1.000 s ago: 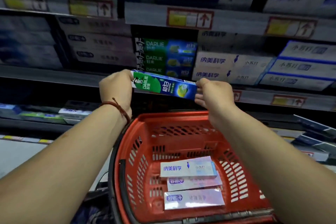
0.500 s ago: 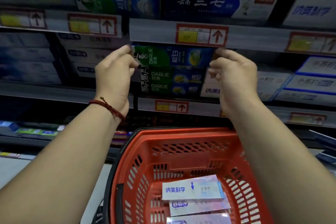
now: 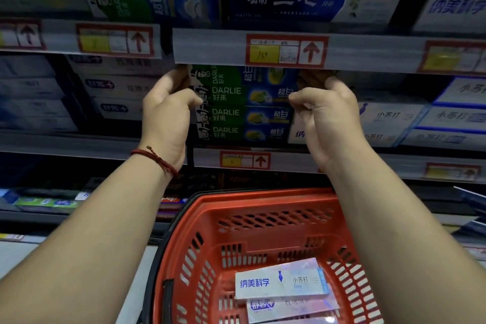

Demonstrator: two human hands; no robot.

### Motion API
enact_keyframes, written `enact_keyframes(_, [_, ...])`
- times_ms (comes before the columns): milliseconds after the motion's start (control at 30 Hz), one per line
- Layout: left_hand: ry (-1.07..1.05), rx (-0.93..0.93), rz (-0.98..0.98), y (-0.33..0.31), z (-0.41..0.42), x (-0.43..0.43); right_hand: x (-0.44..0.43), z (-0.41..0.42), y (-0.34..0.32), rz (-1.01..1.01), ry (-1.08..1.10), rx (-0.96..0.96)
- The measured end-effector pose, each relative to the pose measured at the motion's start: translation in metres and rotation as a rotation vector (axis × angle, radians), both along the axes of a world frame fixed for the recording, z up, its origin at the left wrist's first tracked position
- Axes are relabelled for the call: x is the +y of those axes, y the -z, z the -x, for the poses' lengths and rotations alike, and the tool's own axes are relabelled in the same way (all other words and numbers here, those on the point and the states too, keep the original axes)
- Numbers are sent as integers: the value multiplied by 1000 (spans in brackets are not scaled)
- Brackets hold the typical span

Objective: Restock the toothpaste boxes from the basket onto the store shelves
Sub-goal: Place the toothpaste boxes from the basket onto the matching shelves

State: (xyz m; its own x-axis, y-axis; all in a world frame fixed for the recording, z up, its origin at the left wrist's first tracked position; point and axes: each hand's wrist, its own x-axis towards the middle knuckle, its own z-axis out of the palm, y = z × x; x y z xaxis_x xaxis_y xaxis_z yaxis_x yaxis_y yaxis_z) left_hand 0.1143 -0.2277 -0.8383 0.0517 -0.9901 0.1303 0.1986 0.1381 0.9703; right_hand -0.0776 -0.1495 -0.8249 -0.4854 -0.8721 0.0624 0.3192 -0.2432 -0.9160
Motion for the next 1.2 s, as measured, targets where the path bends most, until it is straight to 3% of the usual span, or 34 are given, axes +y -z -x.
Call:
enact_keyframes(133, [34,-79,48,2,2,1,-2,8,4,0,-11,46])
enact_keyframes(233, [57,-268,157,1,3,7,-1,12,7,-18,-5,161])
enact_keyframes(433, [-90,-755,399,16,-7,18,11,17,11,-60,99,756])
enact_keyframes(600, [143,-1054,592,43,-9,45,33,14,24,-100,39,1083])
enact_keyframes(833, [492,-1438,527,91,-1,69,61,7,85,-263,-296,1486])
enact_keyframes(1033, [729,-1650,493,139,14,85,78,13,146,-490,-550,1596])
enact_keyframes(1200, [778,-1849,626,171,24,104,94,26,186,-633,-636,1629])
